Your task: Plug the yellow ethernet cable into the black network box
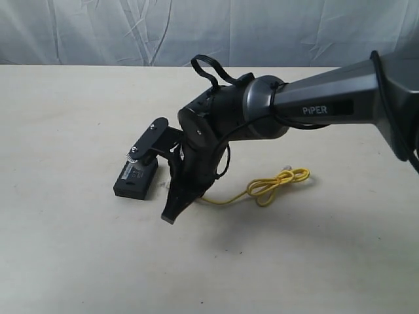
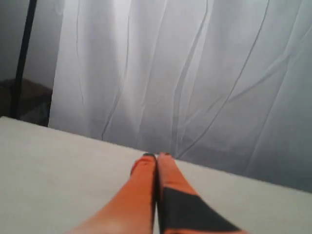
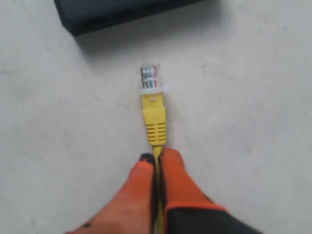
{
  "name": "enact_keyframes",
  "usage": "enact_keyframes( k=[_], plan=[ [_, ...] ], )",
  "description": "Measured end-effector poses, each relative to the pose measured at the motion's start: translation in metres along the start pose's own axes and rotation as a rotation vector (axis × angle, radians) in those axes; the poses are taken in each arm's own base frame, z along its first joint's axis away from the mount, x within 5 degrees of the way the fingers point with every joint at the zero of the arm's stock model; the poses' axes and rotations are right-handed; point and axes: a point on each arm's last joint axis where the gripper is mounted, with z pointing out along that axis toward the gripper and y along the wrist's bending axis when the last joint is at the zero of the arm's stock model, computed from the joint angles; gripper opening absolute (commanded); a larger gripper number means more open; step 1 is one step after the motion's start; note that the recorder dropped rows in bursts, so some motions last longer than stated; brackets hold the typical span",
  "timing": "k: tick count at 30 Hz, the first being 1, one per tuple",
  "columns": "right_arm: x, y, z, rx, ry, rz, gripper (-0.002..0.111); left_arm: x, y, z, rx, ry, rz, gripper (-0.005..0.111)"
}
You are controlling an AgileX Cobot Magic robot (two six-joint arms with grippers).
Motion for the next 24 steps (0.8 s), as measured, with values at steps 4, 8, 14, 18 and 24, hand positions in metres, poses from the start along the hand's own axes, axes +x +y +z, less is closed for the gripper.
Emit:
enact_keyframes(
  k=[4, 8, 14, 18, 24],
  plan=[
    [-0.005, 0.001, 0.0, -0.008, -0.055, 0.028, -0.001, -0.033, -0.012, 0.052, -0.016, 0.233, 0.118, 0.0],
    [-0.006, 0.001, 0.0, -0.016, -0.068, 0.046, -0.001, -0.045, -0.018, 0.127, -0.003, 0.497, 0.279, 0.0],
    [-0.004, 0.001, 0.0, -0.008, -0.047, 0.023, -0.001, 0.011, -0.023, 0.231, 0.259, 0.958, 0.347, 0.0],
    [-0.004, 0.0, 0.0, -0.005, -0.043, 0.007, -0.001, 0.077, -0.017, 0.272, 0.456, 1.125, 0.339, 0.0],
    [-0.005, 0.0, 0.0, 0.002, -0.058, -0.006, -0.001, 0.147, -0.005, 0.288, 0.569, 1.291, 0.273, 0.0]
  ],
)
